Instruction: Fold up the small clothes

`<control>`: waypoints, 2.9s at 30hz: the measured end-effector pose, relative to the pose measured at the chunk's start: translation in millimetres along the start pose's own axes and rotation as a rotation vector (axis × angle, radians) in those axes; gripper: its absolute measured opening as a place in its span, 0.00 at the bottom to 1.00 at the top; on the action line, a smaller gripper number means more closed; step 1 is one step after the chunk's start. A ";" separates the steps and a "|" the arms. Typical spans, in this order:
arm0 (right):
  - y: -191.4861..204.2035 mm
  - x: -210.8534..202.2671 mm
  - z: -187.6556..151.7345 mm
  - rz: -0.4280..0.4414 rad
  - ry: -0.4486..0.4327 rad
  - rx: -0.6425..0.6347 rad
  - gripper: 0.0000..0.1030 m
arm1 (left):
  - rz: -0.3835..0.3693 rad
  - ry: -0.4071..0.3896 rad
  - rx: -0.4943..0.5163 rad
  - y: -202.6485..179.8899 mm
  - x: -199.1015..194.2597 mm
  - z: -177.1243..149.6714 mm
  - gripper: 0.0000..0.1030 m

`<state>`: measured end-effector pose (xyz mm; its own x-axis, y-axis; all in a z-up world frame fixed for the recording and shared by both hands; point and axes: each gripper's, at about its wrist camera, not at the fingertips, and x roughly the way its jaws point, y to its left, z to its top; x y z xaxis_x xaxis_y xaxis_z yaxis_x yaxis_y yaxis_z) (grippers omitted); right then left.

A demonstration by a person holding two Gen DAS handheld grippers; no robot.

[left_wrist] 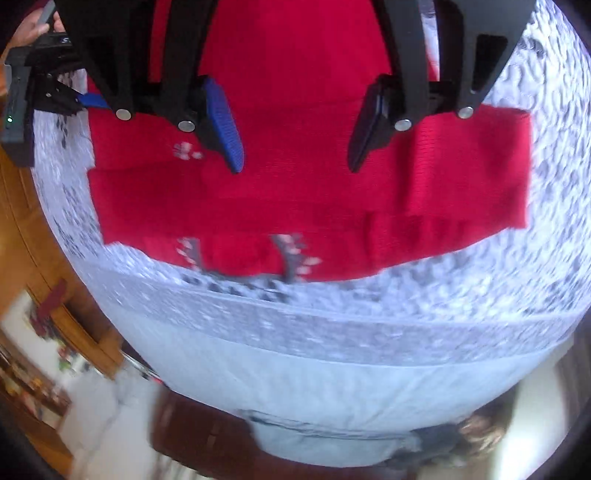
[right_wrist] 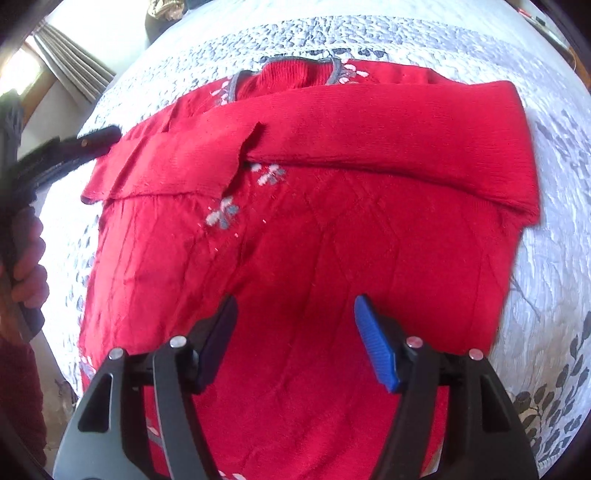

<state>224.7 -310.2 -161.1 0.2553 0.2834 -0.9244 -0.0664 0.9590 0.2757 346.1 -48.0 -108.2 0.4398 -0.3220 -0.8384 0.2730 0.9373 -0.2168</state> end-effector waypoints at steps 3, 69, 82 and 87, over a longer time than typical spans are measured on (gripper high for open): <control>7.3 -1.2 15.4 0.018 -0.008 -0.007 0.64 | 0.182 0.051 -0.073 38.9 8.7 1.4 0.57; -165.6 -19.8 121.8 0.154 -0.146 0.215 0.07 | 0.336 0.179 -0.169 85.1 94.6 47.1 0.23; -174.5 -13.6 97.9 0.136 -0.117 0.255 0.46 | 0.415 0.146 -0.093 65.8 81.1 31.7 0.38; -172.7 -6.2 75.5 0.201 -0.049 0.280 0.45 | 0.405 0.131 -0.119 62.1 74.4 12.9 0.42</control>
<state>307.4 -478.3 -183.1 0.3102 0.4589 -0.8326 0.1458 0.8425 0.5187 406.9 -15.5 -177.6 0.3769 0.0871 -0.9222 -0.0034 0.9957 0.0927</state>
